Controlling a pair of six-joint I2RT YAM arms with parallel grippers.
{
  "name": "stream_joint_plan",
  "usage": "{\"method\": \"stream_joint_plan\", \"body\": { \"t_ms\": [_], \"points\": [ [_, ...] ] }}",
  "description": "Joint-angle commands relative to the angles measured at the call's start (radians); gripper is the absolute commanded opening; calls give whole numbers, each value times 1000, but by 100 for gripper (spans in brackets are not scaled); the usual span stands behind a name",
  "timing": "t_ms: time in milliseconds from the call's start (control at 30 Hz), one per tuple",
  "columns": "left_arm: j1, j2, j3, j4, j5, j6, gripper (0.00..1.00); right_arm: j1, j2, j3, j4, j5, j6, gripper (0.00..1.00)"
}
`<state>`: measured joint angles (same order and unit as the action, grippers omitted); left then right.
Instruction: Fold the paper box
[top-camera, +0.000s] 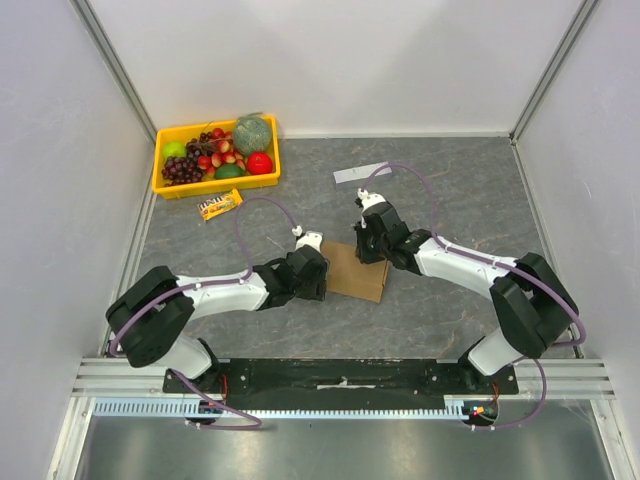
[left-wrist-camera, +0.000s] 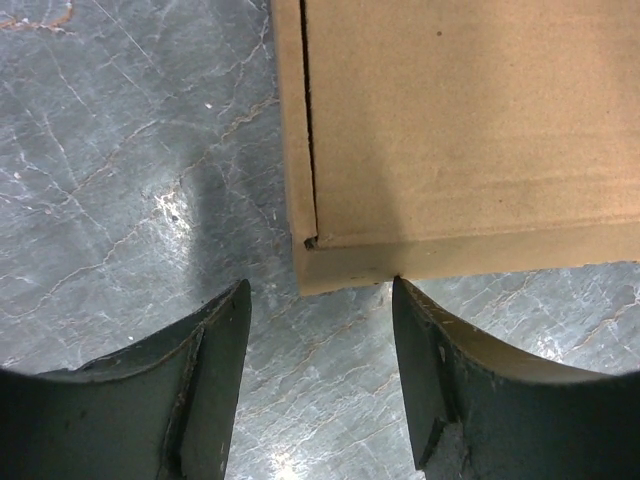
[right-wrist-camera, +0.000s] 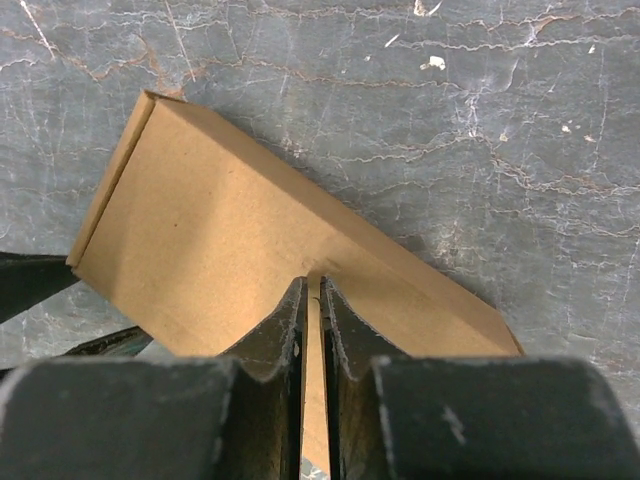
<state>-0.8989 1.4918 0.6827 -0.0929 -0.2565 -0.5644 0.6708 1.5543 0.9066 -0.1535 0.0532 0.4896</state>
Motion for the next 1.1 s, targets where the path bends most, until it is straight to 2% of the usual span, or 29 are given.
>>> {"method": "stream_joint_plan", "body": {
  "t_ms": [0, 200, 400, 533, 667, 733, 1067],
  "points": [
    [-3, 1, 35, 33, -61, -17, 65, -13, -62, 5, -23, -18, -5, 15],
    [-5, -111, -32, 13, -49, -40, 65, -75, -97, 47, -47, 63, -34, 15],
    [-34, -245, -115, 62, 23, -117, 62, -89, 48, 156, -155, 211, -97, 15],
    [-75, -210, -103, 90, 56, -129, 46, -89, 122, 173, -159, 218, -124, 13],
    [-90, -125, -66, 131, 101, -126, 13, -89, 148, 153, -153, 206, -144, 13],
    [-97, -79, -49, 142, 115, -124, 3, -88, 155, 144, -158, 188, -155, 13],
    [-103, 4, -12, 142, 122, -115, 2, -77, 69, 25, -175, 64, -128, 13]
  ]
}}
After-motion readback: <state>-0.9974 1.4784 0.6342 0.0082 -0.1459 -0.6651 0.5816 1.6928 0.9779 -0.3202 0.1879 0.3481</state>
